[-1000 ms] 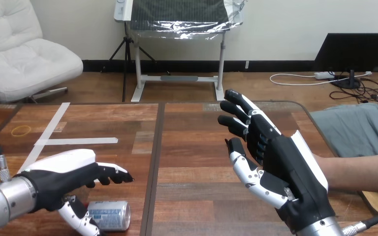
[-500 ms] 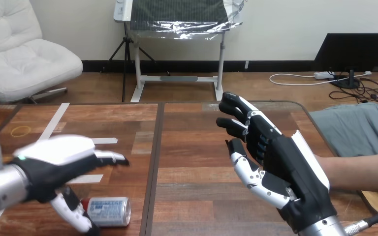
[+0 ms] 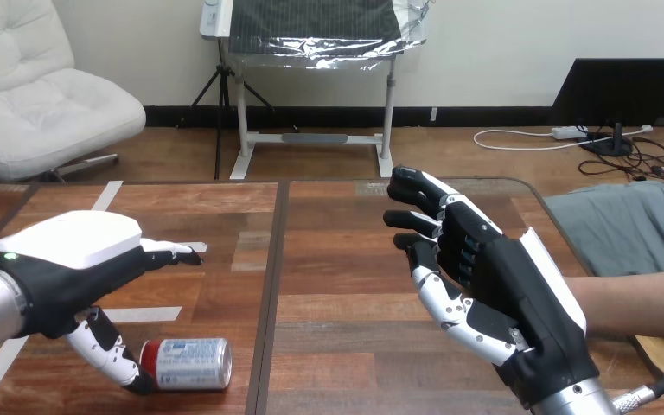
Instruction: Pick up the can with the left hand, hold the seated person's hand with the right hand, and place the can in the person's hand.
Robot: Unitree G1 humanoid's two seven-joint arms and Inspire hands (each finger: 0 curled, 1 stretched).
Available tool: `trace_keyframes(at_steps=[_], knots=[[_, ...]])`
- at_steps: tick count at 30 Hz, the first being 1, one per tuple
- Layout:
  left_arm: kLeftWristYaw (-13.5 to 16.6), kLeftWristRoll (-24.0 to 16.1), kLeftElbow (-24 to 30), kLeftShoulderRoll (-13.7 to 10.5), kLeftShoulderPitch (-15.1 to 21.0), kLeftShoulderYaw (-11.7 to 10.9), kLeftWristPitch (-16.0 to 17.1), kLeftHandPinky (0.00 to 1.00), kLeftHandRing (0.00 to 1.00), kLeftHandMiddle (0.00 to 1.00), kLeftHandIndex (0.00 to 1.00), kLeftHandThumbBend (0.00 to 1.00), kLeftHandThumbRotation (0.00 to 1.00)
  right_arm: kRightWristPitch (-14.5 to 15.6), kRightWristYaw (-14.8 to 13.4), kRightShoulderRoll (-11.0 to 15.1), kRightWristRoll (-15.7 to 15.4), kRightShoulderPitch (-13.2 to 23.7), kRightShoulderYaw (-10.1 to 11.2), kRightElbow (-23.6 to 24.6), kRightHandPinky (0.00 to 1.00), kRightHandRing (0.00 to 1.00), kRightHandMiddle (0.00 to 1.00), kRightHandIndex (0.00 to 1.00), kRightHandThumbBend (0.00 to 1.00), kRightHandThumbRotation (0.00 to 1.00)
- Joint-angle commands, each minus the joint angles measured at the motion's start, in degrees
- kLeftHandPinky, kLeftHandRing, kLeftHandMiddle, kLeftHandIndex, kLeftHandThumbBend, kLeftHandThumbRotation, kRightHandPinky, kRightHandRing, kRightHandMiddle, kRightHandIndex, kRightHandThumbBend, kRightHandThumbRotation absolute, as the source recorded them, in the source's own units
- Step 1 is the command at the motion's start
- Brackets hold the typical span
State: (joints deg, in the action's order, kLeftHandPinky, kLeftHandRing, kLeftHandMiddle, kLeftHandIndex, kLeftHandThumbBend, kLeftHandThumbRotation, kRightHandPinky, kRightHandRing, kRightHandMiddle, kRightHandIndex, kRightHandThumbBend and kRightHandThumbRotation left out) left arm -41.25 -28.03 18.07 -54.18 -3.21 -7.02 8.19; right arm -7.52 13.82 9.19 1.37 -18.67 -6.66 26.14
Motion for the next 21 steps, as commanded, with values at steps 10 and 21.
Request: trace_keyframes(at_steps=[10,21], knots=[[8.1,-2.4,-3.2,3.0,0.6,1.5,2.6,0.71,0.75,0.77,0.77,0.89,0.22,-1.3,0.2,0.1,1.3,3.8,1.0,0.1,0.75,0.82,0.87,0.86,0.03,0.0],[10.4,-3.8,-5.4,4.9,2.0,4.4,2.8,0.64,0.68,0.71,0.7,0.82,0.23,-1.3,0.6,0.4,2.1,3.9,1.6,0.4,0.72,0.8,0.85,0.85,0.05,0.0]])
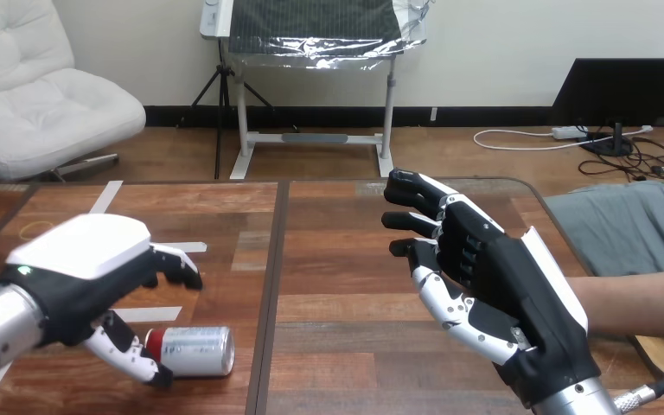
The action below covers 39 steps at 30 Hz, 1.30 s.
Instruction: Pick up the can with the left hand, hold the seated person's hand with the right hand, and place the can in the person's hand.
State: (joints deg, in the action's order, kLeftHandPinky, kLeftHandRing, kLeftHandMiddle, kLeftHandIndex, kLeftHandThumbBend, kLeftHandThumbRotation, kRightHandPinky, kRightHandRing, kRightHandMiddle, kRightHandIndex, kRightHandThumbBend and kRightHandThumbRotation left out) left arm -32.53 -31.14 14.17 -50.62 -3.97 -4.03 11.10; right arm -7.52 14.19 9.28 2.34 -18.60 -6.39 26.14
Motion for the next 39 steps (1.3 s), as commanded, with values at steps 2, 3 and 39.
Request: trace_keyframes(at_steps=[2,3,39], knots=[[1.6,-0.4,-2.1,1.8,3.4,2.1,-0.6,0.64,0.68,0.71,0.71,0.82,0.24,-1.2,0.3,0.2,1.4,4.0,1.4,0.3,0.71,0.8,0.85,0.84,0.06,0.0],[1.6,-0.2,-2.4,2.0,3.6,2.4,-0.8,0.65,0.7,0.72,0.72,0.83,0.24,-1.1,0.3,0.2,1.5,4.0,1.4,0.3,0.71,0.79,0.84,0.84,0.06,0.0],[-0.2,-13.1,-45.8,20.1,34.6,27.1,-7.3,0.45,0.59,0.69,0.77,0.88,0.18,-1.4,1.1,0.7,1.7,3.3,2.7,0.5,0.66,0.75,0.8,0.81,0.12,0.0]])
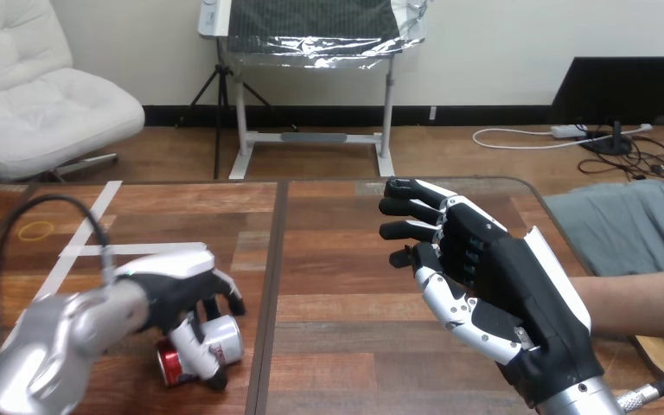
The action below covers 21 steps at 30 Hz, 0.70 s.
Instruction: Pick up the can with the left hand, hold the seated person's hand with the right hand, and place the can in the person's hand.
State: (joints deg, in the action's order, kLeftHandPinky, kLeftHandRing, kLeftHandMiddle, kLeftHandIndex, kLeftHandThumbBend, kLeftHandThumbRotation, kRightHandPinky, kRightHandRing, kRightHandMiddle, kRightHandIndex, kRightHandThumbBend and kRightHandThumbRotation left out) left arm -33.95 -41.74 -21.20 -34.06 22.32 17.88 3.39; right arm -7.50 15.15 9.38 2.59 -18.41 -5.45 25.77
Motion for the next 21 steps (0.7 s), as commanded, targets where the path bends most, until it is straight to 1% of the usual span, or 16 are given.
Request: trace_keyframes(at_steps=[1,3,7,10,11,14,21], knots=[[1.7,-2.9,-11.2,3.7,8.6,5.5,0.6,0.46,0.61,0.71,0.77,0.88,0.18,-1.4,0.1,0.6,1.4,3.0,1.8,1.0,0.66,0.75,0.8,0.81,0.12,0.0],[3.1,-3.6,-13.2,4.1,9.4,6.1,1.1,0.5,0.64,0.73,0.78,0.87,0.19,-1.4,0.1,0.7,1.3,2.8,2.0,1.2,0.65,0.75,0.8,0.81,0.13,0.0],[4.9,-3.9,-15.5,4.6,10.4,6.8,1.5,0.56,0.7,0.78,0.79,0.86,0.21,-1.0,0.0,0.8,1.3,2.5,2.1,1.7,0.65,0.75,0.8,0.81,0.14,0.0],[7.5,-4.8,-17.8,4.8,11.3,7.9,2.0,0.58,0.71,0.78,0.79,0.86,0.21,-0.7,0.1,0.8,1.6,2.3,2.3,1.9,0.64,0.75,0.8,0.81,0.15,0.0],[9.0,-5.4,-19.1,4.8,11.6,8.5,2.3,0.59,0.71,0.78,0.79,0.86,0.21,-0.8,0.1,0.9,1.7,2.3,2.4,1.9,0.64,0.75,0.8,0.81,0.15,0.0],[11.8,-6.5,-21.9,5.1,12.5,9.7,2.9,0.58,0.69,0.76,0.78,0.86,0.21,-0.9,0.3,0.9,1.7,2.2,2.5,1.9,0.63,0.74,0.79,0.8,0.15,0.0],[16.1,-7.4,-26.3,5.4,13.8,11.6,3.5,0.47,0.57,0.65,0.77,0.86,0.19,-0.7,0.5,1.2,1.8,1.8,2.7,2.3,0.61,0.73,0.78,0.8,0.17,0.0]])
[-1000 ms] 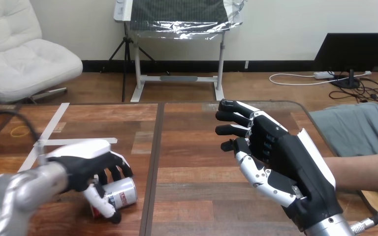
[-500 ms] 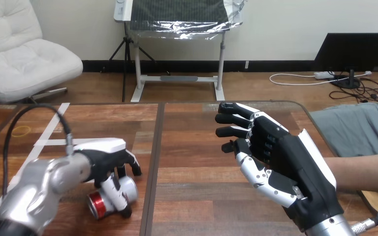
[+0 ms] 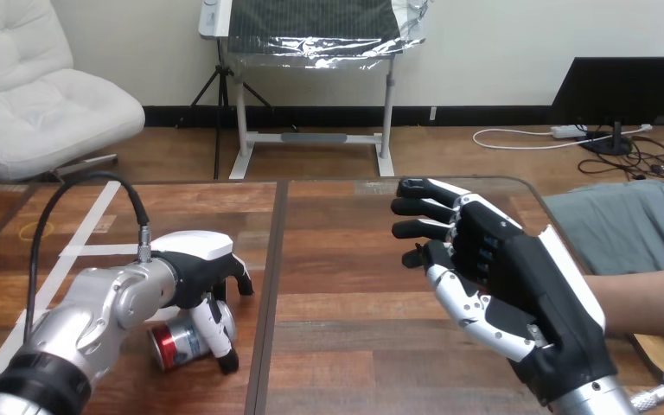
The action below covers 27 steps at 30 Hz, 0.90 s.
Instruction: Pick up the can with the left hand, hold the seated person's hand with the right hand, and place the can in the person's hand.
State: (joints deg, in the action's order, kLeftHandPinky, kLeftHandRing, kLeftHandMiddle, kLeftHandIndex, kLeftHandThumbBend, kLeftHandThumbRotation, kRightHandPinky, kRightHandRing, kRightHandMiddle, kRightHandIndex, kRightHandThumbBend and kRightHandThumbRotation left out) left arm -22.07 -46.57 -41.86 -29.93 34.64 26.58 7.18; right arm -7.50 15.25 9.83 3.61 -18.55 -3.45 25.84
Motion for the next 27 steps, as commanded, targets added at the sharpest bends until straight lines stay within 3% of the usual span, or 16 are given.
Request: trace_keyframes(at_steps=[1,11,19,27], knots=[[4.7,-2.6,-6.2,1.3,1.7,3.2,-0.2,0.45,0.55,0.64,0.76,0.86,0.19,-0.7,0.4,0.8,0.8,2.0,0.8,2.2,0.61,0.73,0.78,0.79,0.17,0.0],[11.2,-3.6,-7.8,-0.2,1.0,5.5,3.0,0.38,0.48,0.57,0.69,0.84,0.13,-0.9,0.6,1.2,1.8,1.8,1.0,2.3,0.61,0.72,0.77,0.78,0.18,0.0],[18.2,-2.9,-11.0,-0.5,0.6,5.8,6.6,0.31,0.4,0.49,0.54,0.78,0.02,-0.8,0.6,1.3,2.5,1.9,1.0,2.0,0.62,0.72,0.76,0.77,0.2,0.0],[18.3,-1.1,-10.8,-1.3,0.2,5.0,7.6,0.34,0.42,0.49,0.48,0.74,0.0,-0.7,0.6,1.5,2.5,2.2,1.0,1.8,0.62,0.71,0.75,0.76,0.2,0.0]])
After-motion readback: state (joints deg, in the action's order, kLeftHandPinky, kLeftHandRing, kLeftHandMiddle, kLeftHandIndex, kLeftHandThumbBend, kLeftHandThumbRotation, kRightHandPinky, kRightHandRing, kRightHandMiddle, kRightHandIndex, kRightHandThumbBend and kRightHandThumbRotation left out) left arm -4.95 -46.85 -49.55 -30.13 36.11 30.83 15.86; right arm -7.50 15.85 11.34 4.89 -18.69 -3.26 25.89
